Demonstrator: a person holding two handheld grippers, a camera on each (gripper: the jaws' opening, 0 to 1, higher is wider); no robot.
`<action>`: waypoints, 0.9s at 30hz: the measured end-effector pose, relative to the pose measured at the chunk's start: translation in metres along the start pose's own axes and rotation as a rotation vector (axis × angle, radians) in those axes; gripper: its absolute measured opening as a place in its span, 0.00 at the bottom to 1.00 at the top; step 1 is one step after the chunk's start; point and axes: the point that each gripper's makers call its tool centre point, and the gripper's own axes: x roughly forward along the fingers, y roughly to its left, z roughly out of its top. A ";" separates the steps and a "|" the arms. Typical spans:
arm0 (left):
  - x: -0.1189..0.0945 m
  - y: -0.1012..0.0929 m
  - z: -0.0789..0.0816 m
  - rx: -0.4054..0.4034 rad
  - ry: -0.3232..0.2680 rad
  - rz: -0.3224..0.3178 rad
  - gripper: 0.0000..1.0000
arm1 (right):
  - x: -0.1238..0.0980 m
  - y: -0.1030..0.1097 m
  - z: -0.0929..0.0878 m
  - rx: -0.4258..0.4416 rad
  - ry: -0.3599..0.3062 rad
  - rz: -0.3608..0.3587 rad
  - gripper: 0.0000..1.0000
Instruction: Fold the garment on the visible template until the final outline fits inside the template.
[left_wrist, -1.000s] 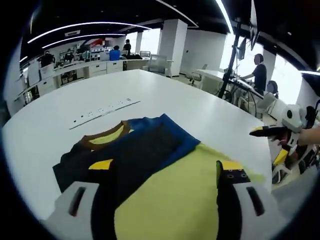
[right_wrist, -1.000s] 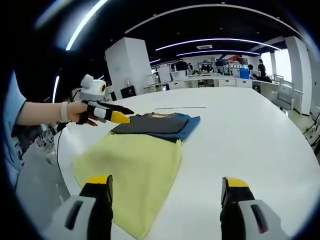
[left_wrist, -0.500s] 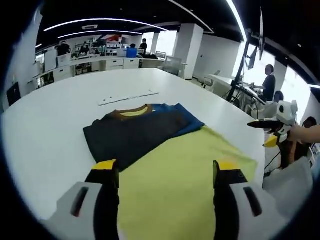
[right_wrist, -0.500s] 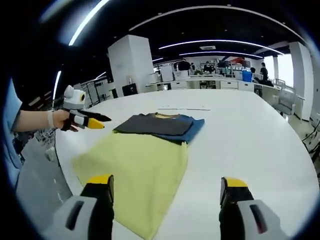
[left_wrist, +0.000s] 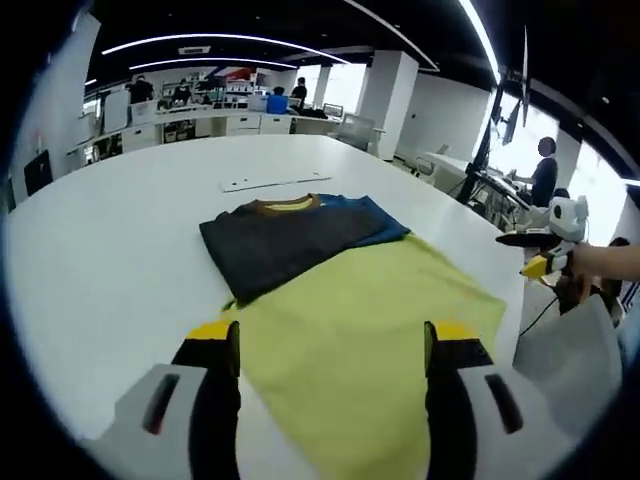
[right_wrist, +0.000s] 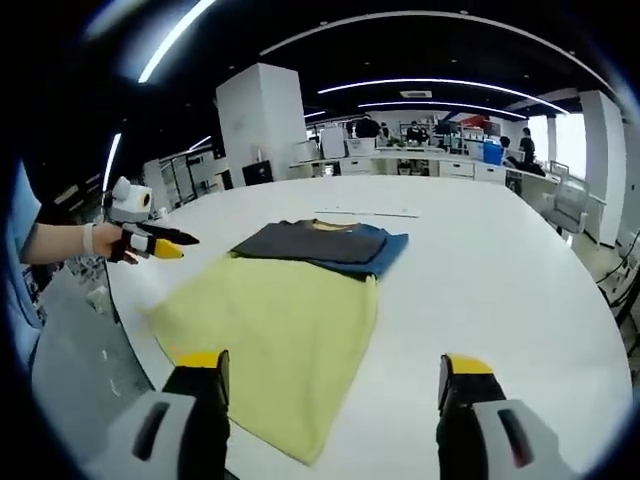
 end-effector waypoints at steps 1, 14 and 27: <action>-0.002 -0.001 -0.003 0.001 0.004 -0.002 0.72 | 0.000 0.000 -0.002 0.003 0.005 -0.003 0.86; -0.039 0.002 -0.075 -0.028 0.124 -0.011 0.60 | -0.009 0.005 -0.057 0.078 0.134 -0.011 0.61; -0.056 -0.007 -0.120 -0.064 0.213 -0.032 0.50 | -0.007 0.018 -0.081 0.114 0.216 0.032 0.32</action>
